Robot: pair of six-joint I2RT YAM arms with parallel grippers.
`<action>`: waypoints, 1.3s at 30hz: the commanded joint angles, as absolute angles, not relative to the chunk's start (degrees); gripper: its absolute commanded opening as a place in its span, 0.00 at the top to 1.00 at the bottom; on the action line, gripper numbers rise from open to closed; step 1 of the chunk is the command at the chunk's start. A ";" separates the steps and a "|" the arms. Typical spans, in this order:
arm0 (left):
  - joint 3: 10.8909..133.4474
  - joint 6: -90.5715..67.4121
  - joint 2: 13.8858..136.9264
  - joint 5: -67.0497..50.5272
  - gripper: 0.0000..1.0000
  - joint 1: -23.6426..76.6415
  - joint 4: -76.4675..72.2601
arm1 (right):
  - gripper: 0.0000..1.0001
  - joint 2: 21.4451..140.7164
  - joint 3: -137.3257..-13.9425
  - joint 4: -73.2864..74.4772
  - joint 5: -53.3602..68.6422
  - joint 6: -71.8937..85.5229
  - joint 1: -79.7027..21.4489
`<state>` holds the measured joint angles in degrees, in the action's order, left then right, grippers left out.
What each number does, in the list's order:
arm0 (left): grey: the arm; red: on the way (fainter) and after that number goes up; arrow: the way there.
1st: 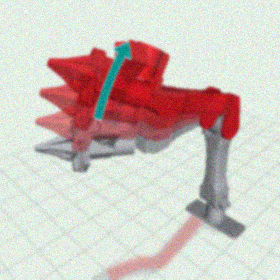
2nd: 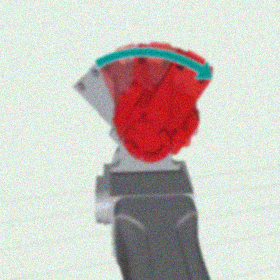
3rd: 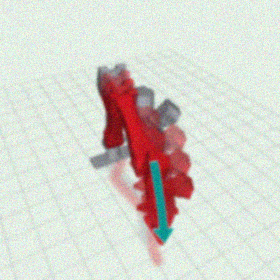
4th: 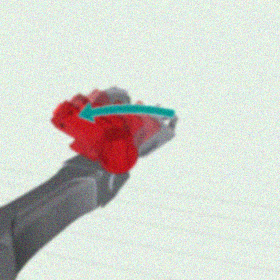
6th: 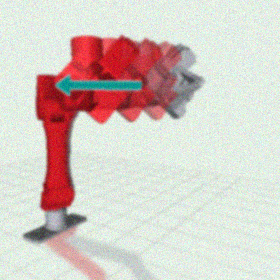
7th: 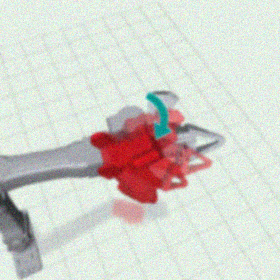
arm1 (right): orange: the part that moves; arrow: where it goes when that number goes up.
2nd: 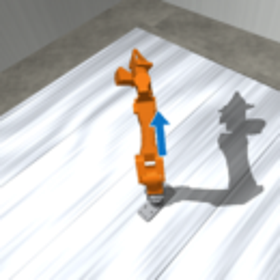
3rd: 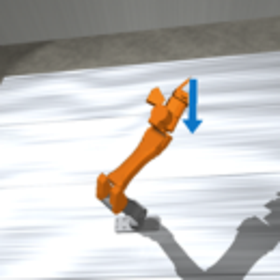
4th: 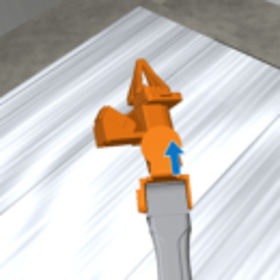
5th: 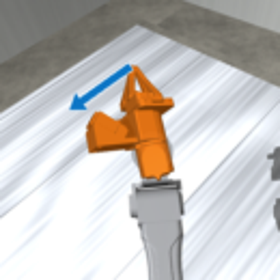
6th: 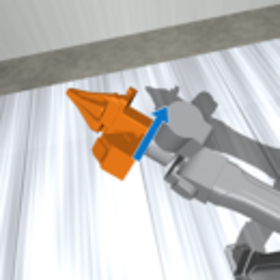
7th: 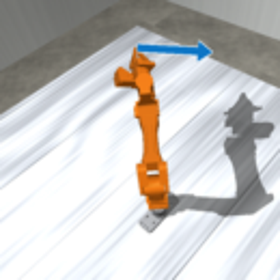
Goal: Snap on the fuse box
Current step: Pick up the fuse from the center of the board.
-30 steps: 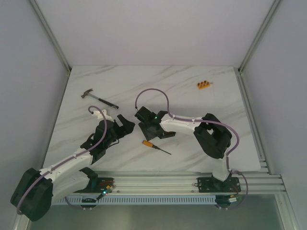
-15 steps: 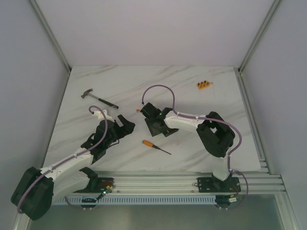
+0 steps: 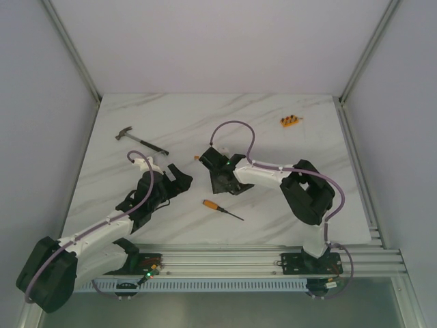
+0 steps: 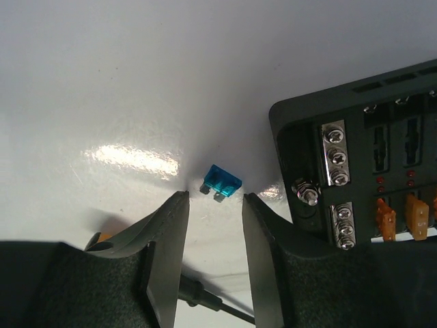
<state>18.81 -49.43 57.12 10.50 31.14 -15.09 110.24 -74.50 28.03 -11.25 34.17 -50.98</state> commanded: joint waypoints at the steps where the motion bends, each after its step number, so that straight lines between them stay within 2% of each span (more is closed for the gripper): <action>1: 19.32 -49.57 56.57 10.00 0.00 30.79 -13.96 | 0.57 110.52 -74.70 28.69 -13.54 39.64 -51.25; 24: 18.72 -49.75 54.93 10.37 0.00 30.76 -13.54 | 0.59 114.67 -78.92 26.46 -13.03 29.40 -52.45; 39: 18.68 -49.75 54.96 10.28 0.00 30.78 -13.45 | 0.63 117.50 -81.52 32.75 -12.10 24.75 -52.47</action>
